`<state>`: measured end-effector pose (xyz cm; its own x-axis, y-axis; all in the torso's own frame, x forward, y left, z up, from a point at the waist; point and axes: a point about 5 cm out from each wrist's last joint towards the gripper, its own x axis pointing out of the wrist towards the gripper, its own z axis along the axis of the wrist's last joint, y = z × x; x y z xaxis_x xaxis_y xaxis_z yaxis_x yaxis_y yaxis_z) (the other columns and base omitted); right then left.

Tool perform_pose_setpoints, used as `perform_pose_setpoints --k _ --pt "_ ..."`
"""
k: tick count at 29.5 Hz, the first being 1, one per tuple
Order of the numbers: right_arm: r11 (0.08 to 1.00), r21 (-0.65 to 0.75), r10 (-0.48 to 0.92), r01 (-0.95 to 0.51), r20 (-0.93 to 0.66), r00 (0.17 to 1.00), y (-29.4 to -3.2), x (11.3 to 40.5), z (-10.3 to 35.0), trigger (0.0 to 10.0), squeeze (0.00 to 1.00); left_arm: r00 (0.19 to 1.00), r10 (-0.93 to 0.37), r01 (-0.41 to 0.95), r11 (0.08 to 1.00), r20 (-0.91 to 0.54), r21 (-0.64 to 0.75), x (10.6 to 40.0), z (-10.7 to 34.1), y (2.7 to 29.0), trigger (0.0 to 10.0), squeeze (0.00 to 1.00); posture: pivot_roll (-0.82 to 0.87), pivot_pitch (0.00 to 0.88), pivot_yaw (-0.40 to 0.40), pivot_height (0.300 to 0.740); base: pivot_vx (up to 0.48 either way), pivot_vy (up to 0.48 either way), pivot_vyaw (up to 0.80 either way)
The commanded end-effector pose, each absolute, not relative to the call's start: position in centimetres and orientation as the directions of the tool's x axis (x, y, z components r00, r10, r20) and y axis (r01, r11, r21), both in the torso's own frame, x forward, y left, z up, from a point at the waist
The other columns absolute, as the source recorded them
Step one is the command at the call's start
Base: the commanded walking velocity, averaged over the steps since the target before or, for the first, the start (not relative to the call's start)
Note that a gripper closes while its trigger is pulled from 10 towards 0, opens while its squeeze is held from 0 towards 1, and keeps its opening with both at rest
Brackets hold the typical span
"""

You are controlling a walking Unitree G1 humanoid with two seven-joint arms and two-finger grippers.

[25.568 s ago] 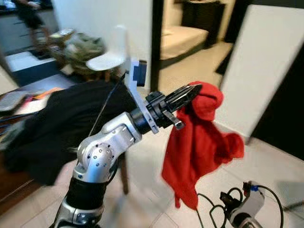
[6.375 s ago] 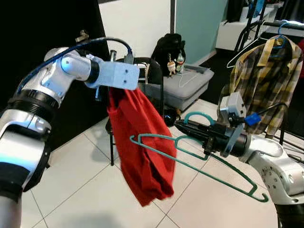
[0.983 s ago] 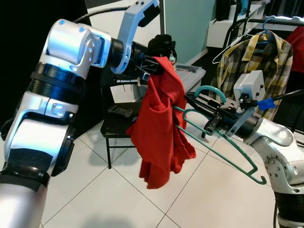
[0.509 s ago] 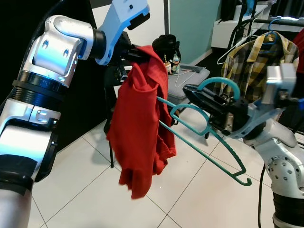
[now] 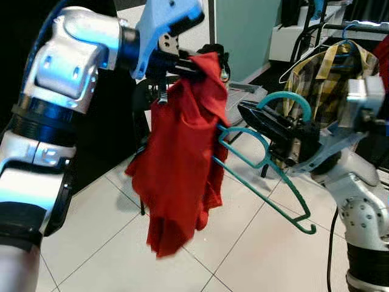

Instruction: Hang hanger

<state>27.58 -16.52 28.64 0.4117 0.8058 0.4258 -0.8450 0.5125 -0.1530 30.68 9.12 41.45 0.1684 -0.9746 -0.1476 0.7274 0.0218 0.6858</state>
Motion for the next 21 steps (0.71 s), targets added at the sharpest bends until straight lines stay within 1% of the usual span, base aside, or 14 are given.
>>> perform_pose_setpoints --k 1,3,5,9,10,11,12,13,14,16,21 --pt "0.498 -0.171 0.816 -0.850 0.425 0.392 -15.7 27.7 28.8 10.0 0.00 0.105 -0.986 0.733 -0.012 -0.130 0.680 29.9 41.7 9.1 10.0 0.00 -0.07 0.000 0.110 0.740 0.000 0.000 0.00" --pt "0.514 -0.165 0.805 -0.842 0.433 0.407 -15.7 28.0 28.9 10.0 0.00 0.046 -0.988 0.765 -0.061 -0.149 0.641 29.4 40.9 8.6 10.0 0.00 -0.06 0.000 0.111 0.740 0.000 0.000 0.00" --pt "0.517 -0.163 0.802 -0.840 0.435 0.409 -15.7 28.0 28.9 10.0 0.00 0.037 -0.988 0.772 -0.069 -0.153 0.632 29.3 40.7 8.6 10.0 0.00 -0.06 0.000 0.111 0.740 0.000 0.000 0.00" --pt "0.519 -0.157 0.798 -0.841 0.441 0.410 -15.6 28.1 28.9 10.0 0.00 0.060 -0.984 0.794 -0.056 -0.169 0.605 29.7 39.4 8.2 10.0 0.00 -0.06 0.000 0.107 0.740 0.000 0.000 0.00" --pt "0.515 -0.155 0.799 -0.843 0.442 0.407 -15.6 28.1 28.8 10.0 0.00 0.068 -0.980 0.818 -0.051 -0.185 0.574 30.0 38.8 7.9 10.0 0.00 -0.06 0.000 0.107 0.740 0.000 0.000 0.00" --pt "0.513 -0.154 0.799 -0.844 0.444 0.405 -15.5 28.0 28.8 10.0 0.00 0.089 -0.979 0.841 -0.025 -0.183 0.541 30.2 38.5 7.7 10.0 1.00 -0.06 0.000 0.106 0.740 0.000 0.000 0.00" --pt "0.513 -0.154 0.799 -0.844 0.444 0.405 -15.5 28.0 28.8 10.0 0.00 0.089 -0.979 0.841 -0.025 -0.183 0.541 30.2 38.5 7.7 10.0 1.00 -0.06 0.000 0.106 0.740 0.000 0.000 0.00" --pt "0.513 -0.150 0.797 -0.845 0.450 0.403 -15.4 28.1 28.8 10.0 0.00 0.114 -0.976 0.846 -0.003 -0.186 0.533 30.4 38.5 7.6 10.0 1.00 -0.06 0.000 0.107 0.740 0.000 0.000 0.00" --pt "0.513 -0.150 0.797 -0.845 0.450 0.403 -15.4 28.1 28.8 10.0 0.00 0.114 -0.976 0.846 -0.003 -0.186 0.533 30.4 38.5 7.6 10.0 1.00 -0.06 0.000 0.107 0.740 0.000 0.000 0.00" --pt "0.514 -0.145 0.790 -0.845 0.463 0.401 -15.3 28.1 28.9 10.0 0.00 0.148 -0.973 0.847 0.031 -0.179 0.531 30.5 38.6 7.6 10.0 1.00 -0.06 0.000 0.106 0.740 0.000 0.000 0.00" --pt "0.535 -0.127 0.762 -0.835 0.499 0.412 -15.3 28.5 29.3 10.0 0.00 0.158 -0.973 0.850 0.047 -0.169 0.524 30.5 38.2 8.7 10.0 1.00 -0.07 0.000 0.105 0.740 0.000 0.000 0.00"
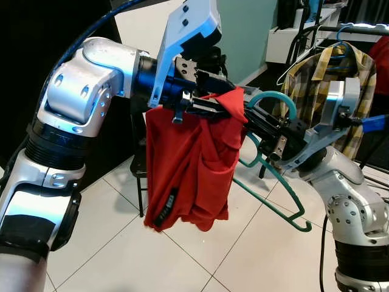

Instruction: Hang hanger

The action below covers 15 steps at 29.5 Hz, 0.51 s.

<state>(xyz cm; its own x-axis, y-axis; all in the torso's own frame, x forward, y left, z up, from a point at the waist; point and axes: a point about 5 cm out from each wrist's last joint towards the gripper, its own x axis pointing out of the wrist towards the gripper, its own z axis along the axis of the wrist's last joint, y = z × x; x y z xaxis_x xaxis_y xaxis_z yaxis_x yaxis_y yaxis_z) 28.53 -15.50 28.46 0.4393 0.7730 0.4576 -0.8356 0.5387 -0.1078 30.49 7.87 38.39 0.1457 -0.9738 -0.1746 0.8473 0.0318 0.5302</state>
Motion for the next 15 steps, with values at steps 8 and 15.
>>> perform_pose_setpoints --k 8,15 --pt "0.610 -0.075 0.675 -0.789 0.570 0.468 -16.0 29.3 30.1 10.0 0.00 0.143 -0.976 0.860 0.040 -0.165 0.509 30.7 36.5 10.6 10.0 1.00 -0.06 0.000 0.102 0.740 0.000 0.000 0.00" --pt "0.674 -0.032 0.586 -0.738 0.633 0.507 -17.5 29.8 31.3 10.0 0.00 0.120 -0.981 0.871 0.028 -0.156 0.491 28.9 35.6 13.0 10.0 1.00 -0.06 0.000 0.091 0.740 0.000 0.000 0.00"
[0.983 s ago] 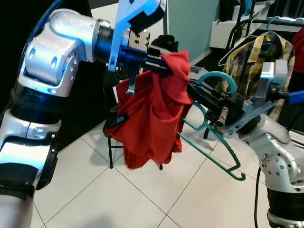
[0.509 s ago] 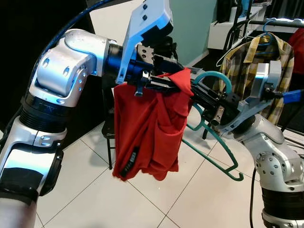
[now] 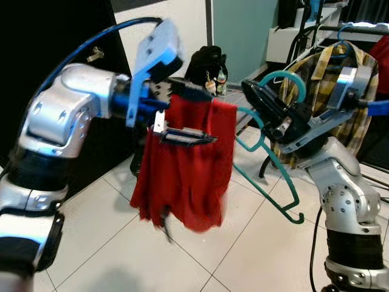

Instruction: Hang hanger

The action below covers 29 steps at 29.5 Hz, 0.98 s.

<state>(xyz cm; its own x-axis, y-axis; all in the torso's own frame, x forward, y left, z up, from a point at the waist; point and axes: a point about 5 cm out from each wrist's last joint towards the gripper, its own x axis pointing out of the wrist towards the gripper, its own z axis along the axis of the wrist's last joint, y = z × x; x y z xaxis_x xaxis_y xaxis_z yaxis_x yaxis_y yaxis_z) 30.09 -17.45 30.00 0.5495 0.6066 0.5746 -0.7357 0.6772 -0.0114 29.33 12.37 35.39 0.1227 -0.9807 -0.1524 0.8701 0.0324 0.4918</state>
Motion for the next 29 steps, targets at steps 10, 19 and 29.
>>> perform_pose_setpoints --k 10,19,29 --pt "0.707 -0.034 0.548 -0.706 0.657 0.518 -19.0 30.1 32.5 10.0 0.00 0.436 -0.899 0.844 0.421 0.033 0.333 31.5 32.7 12.7 10.0 0.31 -0.05 0.000 0.075 0.740 0.000 0.000 0.00" --pt "0.698 -0.042 0.589 -0.715 0.602 0.539 -18.3 30.9 32.0 10.0 0.00 0.758 -0.634 0.642 0.766 0.155 -0.006 32.9 23.3 8.9 10.0 0.00 -0.05 0.000 0.043 0.740 0.000 0.000 0.00" --pt "0.699 -0.044 0.588 -0.714 0.604 0.538 -18.5 30.8 32.4 10.0 0.00 0.811 -0.565 0.576 0.816 0.152 -0.043 31.2 20.4 9.7 10.0 0.00 -0.05 0.000 0.034 0.740 0.000 0.000 0.00"
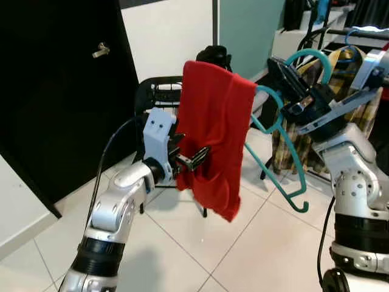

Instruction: Hang hanger

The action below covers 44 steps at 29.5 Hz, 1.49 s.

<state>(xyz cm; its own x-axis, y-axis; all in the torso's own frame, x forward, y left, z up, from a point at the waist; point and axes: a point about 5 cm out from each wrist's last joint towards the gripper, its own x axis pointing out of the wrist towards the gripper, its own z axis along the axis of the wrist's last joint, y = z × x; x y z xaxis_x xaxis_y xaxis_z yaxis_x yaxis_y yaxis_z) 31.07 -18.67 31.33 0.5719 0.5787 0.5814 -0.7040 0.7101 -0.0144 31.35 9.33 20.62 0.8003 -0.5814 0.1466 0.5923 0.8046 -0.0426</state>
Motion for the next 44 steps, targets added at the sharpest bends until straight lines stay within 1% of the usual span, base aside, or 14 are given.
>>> perform_pose_setpoints --k 1,2,4,8,15,18,19,20,21,23,25,33,39,44 --pt "0.695 -0.046 0.590 -0.718 0.607 0.532 -18.5 30.7 32.5 10.0 0.00 0.829 -0.537 0.549 0.834 0.154 -0.045 31.0 20.0 10.3 10.0 0.00 -0.04 0.000 0.031 0.740 0.000 0.000 0.00" --pt "0.695 -0.046 0.590 -0.718 0.607 0.532 -18.5 30.7 32.5 10.0 0.00 0.829 -0.537 0.549 0.834 0.154 -0.045 31.0 20.0 10.3 10.0 0.00 -0.04 0.000 0.031 0.740 0.000 0.000 0.00" --pt "0.677 -0.053 0.601 -0.734 0.614 0.511 -18.2 30.6 32.8 10.0 0.00 0.877 -0.461 0.467 0.884 0.138 -0.018 31.1 19.0 11.2 10.0 0.00 -0.04 0.000 0.027 0.740 0.000 0.000 0.00" --pt "0.666 -0.058 0.609 -0.744 0.618 0.497 -18.0 30.5 33.0 10.0 0.00 0.902 -0.412 0.414 0.910 0.126 0.006 31.1 18.3 11.5 10.0 0.00 -0.05 0.000 0.026 0.740 0.000 0.000 0.00" --pt "0.650 -0.067 0.617 -0.757 0.628 0.475 -17.7 30.2 33.5 10.0 0.00 0.923 -0.370 0.369 0.929 0.110 0.028 31.0 16.8 10.5 10.0 0.00 -0.05 0.000 0.027 0.740 0.000 0.000 0.00" --pt "0.645 -0.070 0.621 -0.761 0.628 0.469 -17.5 30.0 33.6 10.0 0.00 0.909 -0.400 0.403 0.915 0.118 0.002 30.9 16.6 9.1 10.0 0.00 -0.06 0.000 0.028 0.740 0.000 0.000 0.00" --pt "0.645 -0.070 0.621 -0.761 0.628 0.469 -17.5 30.0 33.6 10.0 0.00 0.909 -0.400 0.403 0.915 0.118 0.002 30.9 16.6 9.1 10.0 0.00 -0.06 0.000 0.028 0.740 0.000 0.000 0.00" --pt "0.643 -0.071 0.623 -0.762 0.627 0.468 -17.4 30.0 33.6 10.0 0.00 0.890 -0.437 0.443 0.896 0.126 -0.019 30.8 16.8 8.2 10.0 0.00 -0.06 0.000 0.032 0.740 0.000 0.000 0.00" --pt "0.643 -0.071 0.623 -0.762 0.627 0.468 -17.4 30.0 33.6 10.0 0.00 0.890 -0.437 0.443 0.896 0.126 -0.019 30.8 16.8 8.2 10.0 0.00 -0.06 0.000 0.032 0.740 0.000 0.000 0.00" --pt "0.642 -0.069 0.625 -0.764 0.625 0.468 -17.4 29.9 33.4 10.0 0.00 0.851 -0.504 0.517 0.854 0.150 -0.061 30.3 17.2 6.8 10.0 0.00 -0.06 0.000 0.035 0.740 0.000 0.000 0.00" --pt "0.641 -0.069 0.625 -0.764 0.624 0.468 -17.4 29.9 33.4 10.0 0.00 0.841 -0.518 0.533 0.843 0.157 -0.071 30.1 17.3 6.6 10.0 0.00 -0.06 0.000 0.036 0.740 0.000 0.000 0.00" --pt "0.636 -0.065 0.630 -0.769 0.619 0.469 -17.3 29.9 33.0 10.0 0.00 0.839 -0.505 0.533 0.838 0.203 -0.117 29.9 18.0 7.2 10.0 0.00 -0.05 0.000 0.034 0.740 0.000 0.000 0.00" --pt "0.638 -0.063 0.628 -0.768 0.619 0.471 -17.4 30.0 32.9 10.0 0.00 0.844 -0.499 0.527 0.841 0.199 -0.126 29.8 17.8 7.6 10.0 0.00 -0.04 0.000 0.034 0.740 0.000 0.000 0.00" --pt "0.644 -0.064 0.626 -0.763 0.617 0.477 -17.5 30.1 32.8 10.0 0.00 0.827 -0.528 0.558 0.813 0.195 -0.168 29.2 17.7 7.6 10.0 0.00 -0.04 0.000 0.034 0.740 0.000 0.000 0.00"
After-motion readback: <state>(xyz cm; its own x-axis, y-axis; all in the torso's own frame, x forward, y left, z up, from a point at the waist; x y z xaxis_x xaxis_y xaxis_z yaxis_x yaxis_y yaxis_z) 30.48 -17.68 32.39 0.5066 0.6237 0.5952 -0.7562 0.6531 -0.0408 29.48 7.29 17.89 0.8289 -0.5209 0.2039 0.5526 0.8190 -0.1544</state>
